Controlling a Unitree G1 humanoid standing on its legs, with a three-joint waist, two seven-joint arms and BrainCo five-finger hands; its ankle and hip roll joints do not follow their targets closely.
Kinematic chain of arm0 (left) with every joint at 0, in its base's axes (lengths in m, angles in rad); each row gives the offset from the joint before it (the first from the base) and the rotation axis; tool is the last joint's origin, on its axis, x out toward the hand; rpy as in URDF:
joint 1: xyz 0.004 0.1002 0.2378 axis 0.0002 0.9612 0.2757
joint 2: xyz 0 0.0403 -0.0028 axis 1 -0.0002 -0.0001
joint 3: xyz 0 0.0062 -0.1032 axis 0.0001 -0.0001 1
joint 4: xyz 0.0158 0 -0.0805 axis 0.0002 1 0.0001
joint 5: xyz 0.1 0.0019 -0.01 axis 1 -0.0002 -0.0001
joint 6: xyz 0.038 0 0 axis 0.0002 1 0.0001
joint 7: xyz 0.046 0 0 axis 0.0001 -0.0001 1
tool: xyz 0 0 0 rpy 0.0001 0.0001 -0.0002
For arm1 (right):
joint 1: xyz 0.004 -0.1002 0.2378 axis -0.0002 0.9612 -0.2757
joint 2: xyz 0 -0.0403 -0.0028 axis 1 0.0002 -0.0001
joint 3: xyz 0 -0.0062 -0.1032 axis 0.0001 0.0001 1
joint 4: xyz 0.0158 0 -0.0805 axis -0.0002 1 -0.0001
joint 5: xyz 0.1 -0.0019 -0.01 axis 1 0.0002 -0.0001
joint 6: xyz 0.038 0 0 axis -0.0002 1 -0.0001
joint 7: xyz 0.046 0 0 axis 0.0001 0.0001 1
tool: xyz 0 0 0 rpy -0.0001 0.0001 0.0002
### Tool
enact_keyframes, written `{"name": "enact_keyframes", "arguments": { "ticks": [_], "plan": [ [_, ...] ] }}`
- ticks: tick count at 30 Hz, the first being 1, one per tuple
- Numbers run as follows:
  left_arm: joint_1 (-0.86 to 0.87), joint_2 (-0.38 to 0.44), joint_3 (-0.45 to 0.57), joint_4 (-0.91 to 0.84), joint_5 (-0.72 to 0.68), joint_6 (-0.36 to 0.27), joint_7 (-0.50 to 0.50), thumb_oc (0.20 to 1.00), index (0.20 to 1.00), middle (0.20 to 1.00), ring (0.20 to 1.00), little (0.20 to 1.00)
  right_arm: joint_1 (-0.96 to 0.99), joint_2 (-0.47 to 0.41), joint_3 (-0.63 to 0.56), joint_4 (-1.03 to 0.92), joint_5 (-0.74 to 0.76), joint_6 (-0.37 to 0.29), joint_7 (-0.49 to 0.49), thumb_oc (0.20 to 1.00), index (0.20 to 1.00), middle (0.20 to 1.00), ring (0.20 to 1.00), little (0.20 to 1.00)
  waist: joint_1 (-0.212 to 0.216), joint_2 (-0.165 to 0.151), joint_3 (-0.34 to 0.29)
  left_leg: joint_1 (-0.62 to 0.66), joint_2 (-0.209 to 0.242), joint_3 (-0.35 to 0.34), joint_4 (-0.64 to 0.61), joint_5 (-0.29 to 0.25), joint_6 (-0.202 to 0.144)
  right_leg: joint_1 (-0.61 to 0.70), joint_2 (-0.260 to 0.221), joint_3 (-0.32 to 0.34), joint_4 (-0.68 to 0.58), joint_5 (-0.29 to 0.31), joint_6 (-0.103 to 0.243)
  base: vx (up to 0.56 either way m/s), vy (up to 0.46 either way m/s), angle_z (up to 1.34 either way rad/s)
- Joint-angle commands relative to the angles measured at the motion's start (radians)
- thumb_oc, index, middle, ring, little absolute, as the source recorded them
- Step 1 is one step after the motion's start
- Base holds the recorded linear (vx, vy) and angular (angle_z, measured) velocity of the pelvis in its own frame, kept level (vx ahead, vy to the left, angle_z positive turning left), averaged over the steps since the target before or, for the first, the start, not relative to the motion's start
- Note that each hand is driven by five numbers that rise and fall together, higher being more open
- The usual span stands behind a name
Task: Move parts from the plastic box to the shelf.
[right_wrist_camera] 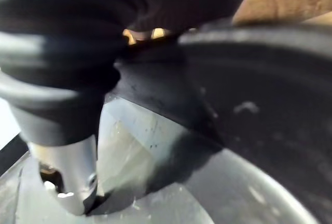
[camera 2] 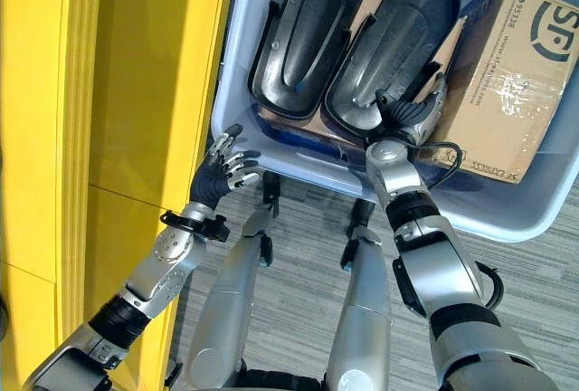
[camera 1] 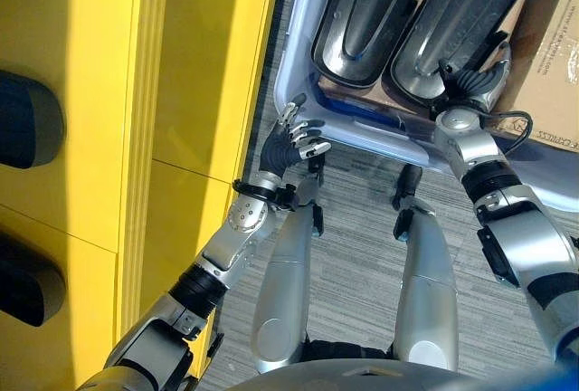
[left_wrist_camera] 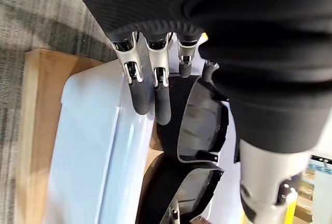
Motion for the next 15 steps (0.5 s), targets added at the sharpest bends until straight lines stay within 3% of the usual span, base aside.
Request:
{"name": "enact_keyframes", "arguments": {
  "ticks": [1,2,3,8,11,12,15],
  "plan": [
    [0.005,-0.041,-0.015,-0.016,-0.001,-0.031,-0.003,1.0,1.0,1.0,1.0,1.0,0.029,0.023,0.057,0.095,0.007,0.1,0.128,1.0,1.0,1.0,1.0,1.0,0.045,0.081,-0.013,0.011,-0.112,0.09,-0.021,-0.114,0.056,-0.01,0.078,0.057,0.011,-0.009,0.029,0.0,0.0,0.0],
    [0.003,-0.04,-0.017,-0.015,0.001,-0.034,-0.002,1.0,1.0,1.0,1.0,1.0,0.025,0.02,0.066,0.102,0.007,0.116,0.136,1.0,1.0,1.0,1.0,1.0,0.046,0.081,-0.013,0.008,-0.112,0.089,-0.022,-0.113,0.055,-0.012,0.077,0.055,0.011,-0.008,0.03,0.0,0.0,0.0],
    [-0.001,-0.036,-0.015,-0.011,0.0,-0.037,-0.007,1.0,1.0,1.0,1.0,1.0,0.018,0.015,0.08,0.122,0.001,0.145,0.162,0.2,0.2,0.2,0.2,0.2,0.049,0.082,-0.013,0.005,-0.11,0.089,-0.022,-0.109,0.052,-0.013,0.076,0.052,0.009,-0.006,0.031,0.0,0.0,0.0],
    [-0.001,-0.037,-0.013,-0.003,0.001,-0.043,-0.017,1.0,1.0,1.0,1.0,1.0,0.009,0.012,0.106,0.156,-0.031,0.164,0.205,0.2,0.2,0.2,0.2,0.2,0.054,0.083,-0.013,0.0,-0.107,0.088,-0.024,-0.106,0.049,-0.018,0.074,0.047,0.012,-0.007,0.031,0.0,-0.002,0.01],
    [0.002,-0.027,-0.015,0.001,0.001,-0.05,-0.025,1.0,1.0,1.0,1.0,1.0,-0.02,-0.003,0.154,0.181,-0.18,0.248,0.198,0.2,0.2,0.2,0.2,0.2,0.062,0.084,-0.013,-0.002,-0.109,0.085,-0.018,-0.106,0.048,-0.015,0.07,0.039,0.012,-0.006,0.032,0.0,0.0,0.0],
    [0.0,-0.024,-0.015,0.006,0.008,-0.057,-0.025,1.0,1.0,1.0,1.0,1.0,-0.037,-0.009,0.171,0.2,-0.229,0.31,0.217,0.2,0.2,0.2,0.2,0.2,0.066,0.084,-0.013,-0.003,-0.11,0.082,-0.015,-0.107,0.047,-0.012,0.068,0.034,0.012,-0.007,0.033,0.0,-0.035,-0.01],
    [0.007,-0.015,-0.02,0.002,0.004,-0.07,-0.03,1.0,1.0,1.0,1.0,1.0,-0.043,-0.023,0.211,0.208,-0.226,0.347,0.204,0.2,0.2,0.2,0.2,0.2,0.07,0.083,-0.013,-0.011,-0.107,0.08,-0.007,-0.109,0.046,-0.02,0.069,0.034,0.023,-0.008,0.033,0.01,-0.025,0.03]
  ]
}}
